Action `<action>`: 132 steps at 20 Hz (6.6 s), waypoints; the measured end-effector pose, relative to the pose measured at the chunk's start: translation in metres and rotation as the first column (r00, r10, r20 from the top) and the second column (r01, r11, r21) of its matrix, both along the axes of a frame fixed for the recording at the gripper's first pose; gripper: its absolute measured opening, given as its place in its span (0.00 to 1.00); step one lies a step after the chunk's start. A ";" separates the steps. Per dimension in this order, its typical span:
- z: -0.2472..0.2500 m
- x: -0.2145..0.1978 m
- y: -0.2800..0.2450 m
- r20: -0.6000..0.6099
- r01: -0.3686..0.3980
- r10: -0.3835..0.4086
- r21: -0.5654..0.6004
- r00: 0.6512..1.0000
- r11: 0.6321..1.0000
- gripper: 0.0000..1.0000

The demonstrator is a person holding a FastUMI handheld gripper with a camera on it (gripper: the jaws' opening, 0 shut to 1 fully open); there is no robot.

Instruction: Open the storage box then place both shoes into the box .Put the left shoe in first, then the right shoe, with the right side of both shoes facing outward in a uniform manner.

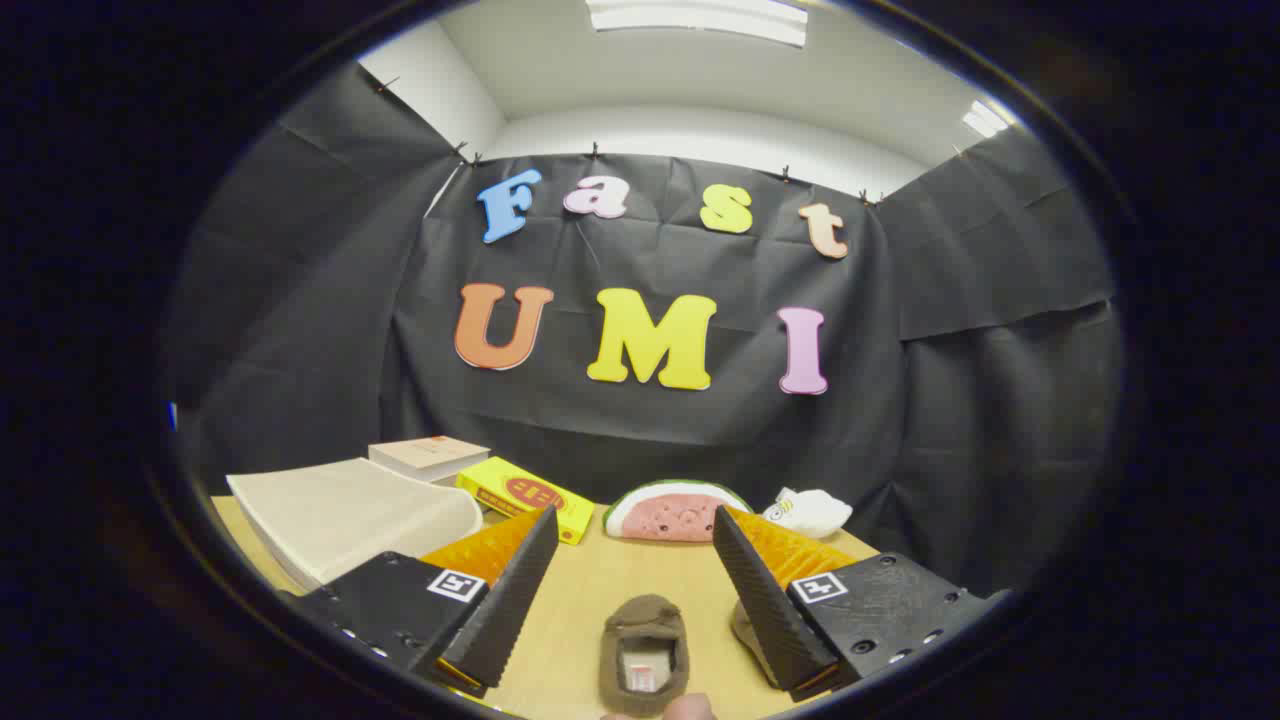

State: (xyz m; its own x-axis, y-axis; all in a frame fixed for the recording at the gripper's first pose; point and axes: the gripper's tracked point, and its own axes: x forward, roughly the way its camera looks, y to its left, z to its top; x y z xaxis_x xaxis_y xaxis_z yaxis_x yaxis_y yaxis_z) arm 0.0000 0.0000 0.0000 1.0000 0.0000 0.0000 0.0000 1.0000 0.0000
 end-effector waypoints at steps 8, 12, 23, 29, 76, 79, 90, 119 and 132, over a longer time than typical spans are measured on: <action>-0.002 0.001 0.020 -0.010 -0.026 0.026 0.007 1.000 1.000 0.95; -0.005 0.003 0.023 -0.018 -0.031 0.031 0.016 0.999 0.999 0.95; -0.015 0.007 0.025 -0.058 -0.040 0.041 0.018 0.997 0.999 0.95; -0.021 0.010 0.036 -0.080 -0.091 0.093 0.028 0.992 0.995 0.95; -0.040 0.012 0.172 -0.170 -0.282 0.689 0.824 0.705 0.492 0.00; -0.005 0.009 0.179 -0.157 -0.327 0.689 0.791 0.707 0.517 0.00; 0.114 -0.002 0.304 -0.157 -0.543 0.757 0.606 0.635 0.581 0.01; 0.096 0.019 0.250 -0.119 -0.513 0.534 0.167 0.837 0.842 0.96; -0.026 0.033 -0.041 -0.304 -0.157 0.173 0.076 0.937 0.985 0.96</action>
